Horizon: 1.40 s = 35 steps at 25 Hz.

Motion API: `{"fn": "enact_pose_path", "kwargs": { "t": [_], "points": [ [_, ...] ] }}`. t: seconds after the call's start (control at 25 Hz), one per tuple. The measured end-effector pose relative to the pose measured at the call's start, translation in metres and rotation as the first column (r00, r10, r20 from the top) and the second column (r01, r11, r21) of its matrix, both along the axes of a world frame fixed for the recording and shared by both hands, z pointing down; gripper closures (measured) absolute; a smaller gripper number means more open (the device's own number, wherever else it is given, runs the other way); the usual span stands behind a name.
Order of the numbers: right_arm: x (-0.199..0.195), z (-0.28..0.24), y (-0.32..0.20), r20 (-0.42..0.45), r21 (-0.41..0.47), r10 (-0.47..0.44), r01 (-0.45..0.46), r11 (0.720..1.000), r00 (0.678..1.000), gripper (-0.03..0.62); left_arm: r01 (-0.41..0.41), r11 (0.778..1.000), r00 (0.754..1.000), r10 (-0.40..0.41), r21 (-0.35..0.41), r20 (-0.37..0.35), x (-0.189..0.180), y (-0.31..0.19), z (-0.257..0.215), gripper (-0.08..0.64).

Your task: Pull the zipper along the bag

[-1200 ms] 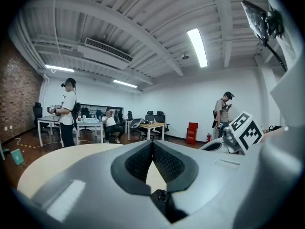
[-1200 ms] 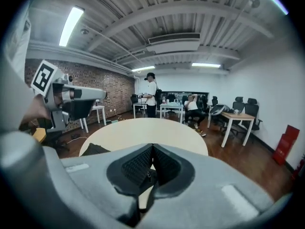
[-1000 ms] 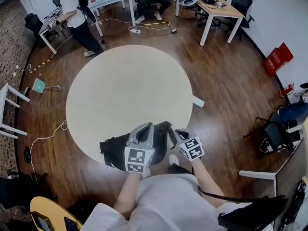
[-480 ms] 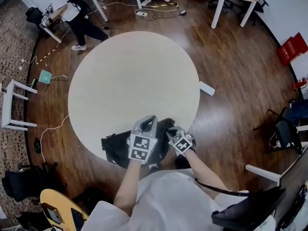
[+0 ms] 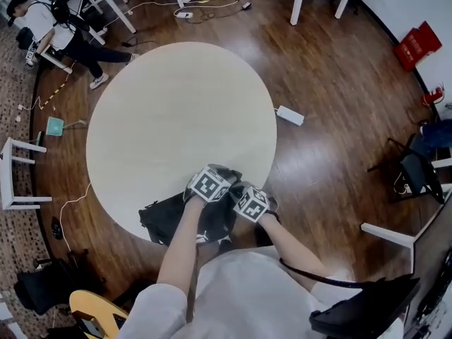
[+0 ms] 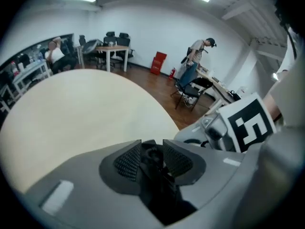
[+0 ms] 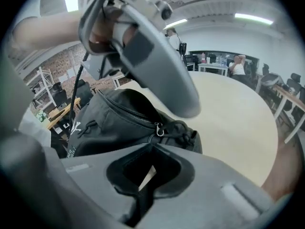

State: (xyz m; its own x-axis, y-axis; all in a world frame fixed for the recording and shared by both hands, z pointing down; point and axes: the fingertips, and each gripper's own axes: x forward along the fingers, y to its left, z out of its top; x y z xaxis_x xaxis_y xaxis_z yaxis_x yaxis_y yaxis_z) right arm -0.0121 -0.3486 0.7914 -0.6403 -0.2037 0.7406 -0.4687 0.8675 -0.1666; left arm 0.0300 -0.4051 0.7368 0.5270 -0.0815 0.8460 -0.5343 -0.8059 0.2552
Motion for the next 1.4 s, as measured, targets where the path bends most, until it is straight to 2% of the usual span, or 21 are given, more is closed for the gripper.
{"fn": "enact_pose_path", "kwargs": {
  "t": [0.12,0.2,0.28,0.48,0.76,0.92,1.08,1.24,1.32,1.4],
  "points": [
    [0.001,0.000,0.002,0.003,-0.002,-0.001,0.001,1.000,1.000,0.601,-0.071,0.989,0.994,0.082,-0.133,0.077,0.001,0.019,0.035,0.394],
    [0.001,0.001,0.001,0.003,-0.004,-0.003,0.003,1.000,1.000,0.601,-0.076,0.985,0.989,0.093,-0.156,0.110,-0.001,0.021,0.044,0.423],
    [0.002,0.001,0.000,0.006,-0.001,-0.004,0.004,1.000,1.000,0.601,-0.067,0.988,0.990,0.084,-0.142,0.113,-0.001,0.017,0.041,0.527],
    [0.009,0.003,0.000,0.010,0.002,0.012,-0.013,1.000,1.000,0.601,-0.050,0.996,0.996,0.055,-0.077,0.064,0.006,0.023,0.014,0.534],
    [0.011,0.004,-0.005,0.005,-0.072,0.075,-0.074,0.995,0.997,0.601,-0.011,1.000,0.999,0.010,0.016,0.049,-0.017,0.043,-0.020,0.537],
    [0.017,0.003,-0.008,0.019,-0.110,0.143,-0.140,0.984,0.990,0.601,0.059,0.996,0.998,-0.060,0.071,0.021,-0.028,0.056,-0.025,0.537],
    [0.021,0.008,-0.013,-0.003,-0.117,0.173,-0.172,0.978,0.985,0.601,0.147,0.985,0.989,-0.146,0.086,-0.018,-0.042,0.073,-0.033,0.538],
    [0.023,0.007,-0.014,-0.024,-0.117,0.190,-0.192,0.975,0.981,0.601,0.255,0.959,0.967,-0.250,0.122,-0.055,-0.069,0.090,-0.041,0.538],
    [0.025,0.008,-0.014,-0.036,-0.114,0.198,-0.201,0.973,0.980,0.601,0.346,0.927,0.938,-0.338,0.147,-0.078,-0.095,0.096,-0.047,0.537],
    [0.027,0.008,-0.014,-0.047,-0.112,0.208,-0.212,0.971,0.977,0.601,0.449,0.880,0.893,-0.437,0.155,-0.106,-0.130,0.104,-0.052,0.537]
  ]
}}
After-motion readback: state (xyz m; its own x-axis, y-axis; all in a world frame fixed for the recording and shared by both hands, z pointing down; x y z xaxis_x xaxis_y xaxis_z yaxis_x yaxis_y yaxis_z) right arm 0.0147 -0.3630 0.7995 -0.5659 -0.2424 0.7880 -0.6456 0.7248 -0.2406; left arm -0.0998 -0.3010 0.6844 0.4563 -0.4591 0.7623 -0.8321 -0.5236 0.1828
